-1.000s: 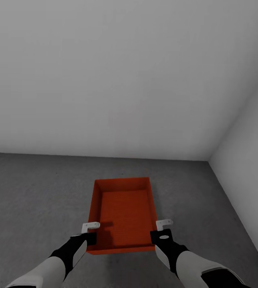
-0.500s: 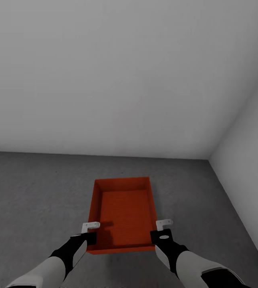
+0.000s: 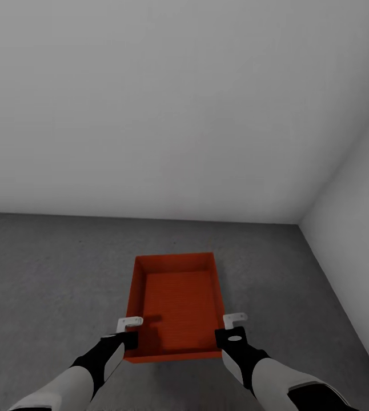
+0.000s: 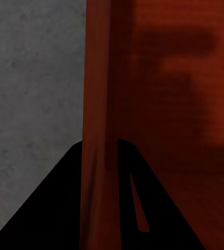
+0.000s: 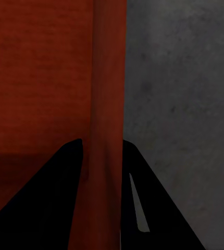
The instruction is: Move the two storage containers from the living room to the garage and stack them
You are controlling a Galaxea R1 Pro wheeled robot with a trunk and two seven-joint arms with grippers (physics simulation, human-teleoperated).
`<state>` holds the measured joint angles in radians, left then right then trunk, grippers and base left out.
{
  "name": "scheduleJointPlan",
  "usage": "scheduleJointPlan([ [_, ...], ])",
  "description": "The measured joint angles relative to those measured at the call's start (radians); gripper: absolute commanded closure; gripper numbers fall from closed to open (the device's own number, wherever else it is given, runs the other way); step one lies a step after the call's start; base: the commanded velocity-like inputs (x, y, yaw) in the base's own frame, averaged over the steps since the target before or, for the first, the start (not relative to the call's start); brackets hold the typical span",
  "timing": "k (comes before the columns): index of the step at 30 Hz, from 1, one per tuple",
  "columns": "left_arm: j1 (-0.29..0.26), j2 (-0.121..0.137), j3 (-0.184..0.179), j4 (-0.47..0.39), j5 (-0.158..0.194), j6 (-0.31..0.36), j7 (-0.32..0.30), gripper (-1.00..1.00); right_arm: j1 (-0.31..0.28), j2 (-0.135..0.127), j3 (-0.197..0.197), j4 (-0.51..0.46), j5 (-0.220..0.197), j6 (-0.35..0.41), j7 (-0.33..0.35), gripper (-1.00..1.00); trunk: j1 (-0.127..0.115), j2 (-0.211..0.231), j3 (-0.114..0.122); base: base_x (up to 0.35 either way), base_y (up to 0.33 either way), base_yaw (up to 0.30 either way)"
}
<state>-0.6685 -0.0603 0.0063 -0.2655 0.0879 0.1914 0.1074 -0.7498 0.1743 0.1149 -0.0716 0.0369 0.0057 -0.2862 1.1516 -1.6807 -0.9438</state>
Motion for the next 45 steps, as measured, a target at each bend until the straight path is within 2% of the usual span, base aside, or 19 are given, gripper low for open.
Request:
scheduleJointPlan([
  [17, 0.000, 0.000, -0.001, 0.000, 0.000, -0.001, 0.000, 1.00, 0.000, 0.000, 0.001, 0.000, 0.000, -0.002, 0.000, 1.00, 0.000, 0.000, -0.003, 0.000, 0.000, -0.037],
  [45, 0.000, 0.000, -0.001, 0.000, 0.001, -0.003, 0.000, 1.00, 0.000, 0.000, 0.001, 0.000, -0.001, -0.003, -0.001, 1.00, 0.000, 0.000, -0.046, 0.000, 0.000, 0.000],
])
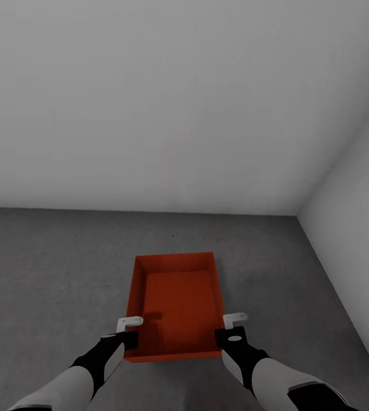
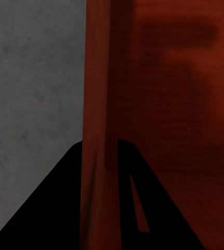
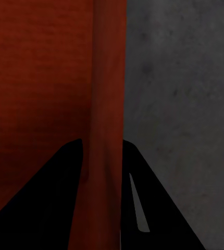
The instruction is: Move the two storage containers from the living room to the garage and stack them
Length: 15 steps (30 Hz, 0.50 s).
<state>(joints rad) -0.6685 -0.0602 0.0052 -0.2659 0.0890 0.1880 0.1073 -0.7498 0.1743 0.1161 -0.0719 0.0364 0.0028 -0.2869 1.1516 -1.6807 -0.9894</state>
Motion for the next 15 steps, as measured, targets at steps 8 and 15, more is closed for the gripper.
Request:
scheduleJointPlan([
  [8, 0.000, 0.000, 0.000, 0.000, 0.000, 0.000, 0.000, 1.00, 0.000, 0.000, 0.000, 0.000, 0.000, 0.000, 0.000, 1.00, 0.000, 0.000, -0.006, 0.000, 0.000, 0.000],
  [15, 0.000, 0.000, 0.004, 0.000, -0.004, -0.003, -0.002, 1.00, 0.000, 0.000, 0.000, 0.000, 0.000, -0.002, 0.000, 1.00, 0.000, 0.000, -0.006, 0.000, 0.000, 0.000],
])
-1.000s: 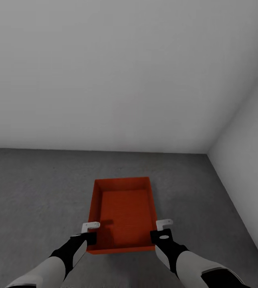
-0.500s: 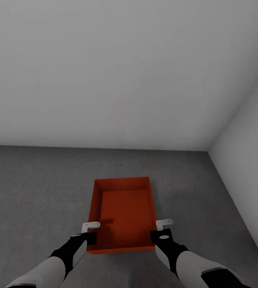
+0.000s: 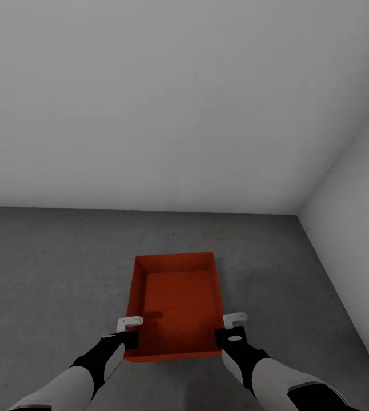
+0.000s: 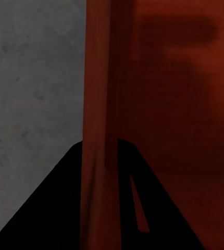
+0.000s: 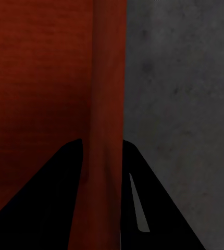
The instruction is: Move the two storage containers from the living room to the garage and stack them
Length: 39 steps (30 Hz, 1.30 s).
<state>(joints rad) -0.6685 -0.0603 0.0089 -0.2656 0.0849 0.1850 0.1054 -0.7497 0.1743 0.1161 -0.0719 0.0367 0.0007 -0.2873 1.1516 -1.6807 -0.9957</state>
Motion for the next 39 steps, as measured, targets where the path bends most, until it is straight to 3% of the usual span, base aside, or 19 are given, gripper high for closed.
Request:
scheduleJointPlan([
  [14, 0.000, 0.000, -0.001, -0.001, 0.001, -0.001, 0.000, 1.00, 0.000, 0.000, 0.000, -0.001, 0.000, 0.000, 0.000, 1.00, 0.000, 0.000, 0.000, 0.000, 0.000, 0.000],
  [25, 0.000, 0.000, 0.001, -0.001, -0.002, 0.000, -0.001, 1.00, 0.000, 0.000, -0.001, 0.000, 0.000, -0.001, 0.000, 1.00, 0.042, -0.077, -0.034, 0.000, 0.000, 0.000],
  [39, 0.000, 0.000, 0.000, -0.002, 0.000, -0.001, 0.000, 1.00, 0.000, 0.000, -0.001, -0.001, 0.001, -0.001, 0.000, 1.00, 0.046, -0.084, -0.038, 0.000, 0.000, 0.000],
])
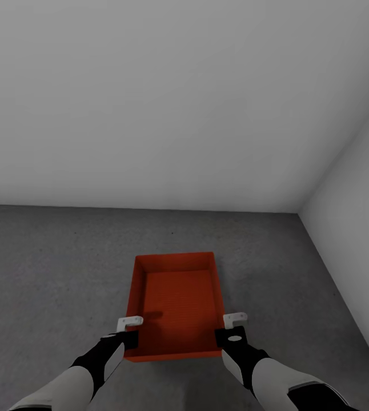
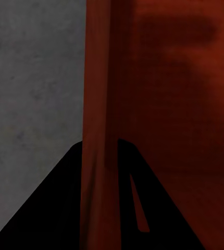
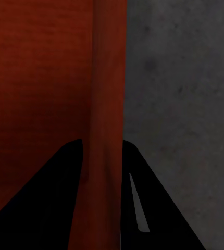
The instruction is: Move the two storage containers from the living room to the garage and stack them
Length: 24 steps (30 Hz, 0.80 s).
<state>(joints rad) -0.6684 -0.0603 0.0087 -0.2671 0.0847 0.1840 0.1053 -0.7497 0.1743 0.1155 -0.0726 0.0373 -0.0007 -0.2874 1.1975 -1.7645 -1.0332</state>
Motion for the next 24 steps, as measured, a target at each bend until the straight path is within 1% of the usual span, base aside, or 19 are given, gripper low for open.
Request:
scheduleJointPlan([
  [18, 0.000, 0.000, 0.001, 0.001, -0.001, 0.001, -0.001, 1.00, 0.000, 0.000, -0.001, 0.001, 0.000, 0.000, 0.000, 1.00, 0.069, -0.126, -0.056, 0.000, 0.000, 0.000],
  [24, 0.000, 0.000, 0.001, 0.000, -0.001, -0.001, -0.001, 1.00, 0.000, 0.000, 0.000, 0.001, 0.000, -0.001, 0.000, 1.00, 0.069, -0.126, -0.056, 0.000, 0.000, 0.000],
])
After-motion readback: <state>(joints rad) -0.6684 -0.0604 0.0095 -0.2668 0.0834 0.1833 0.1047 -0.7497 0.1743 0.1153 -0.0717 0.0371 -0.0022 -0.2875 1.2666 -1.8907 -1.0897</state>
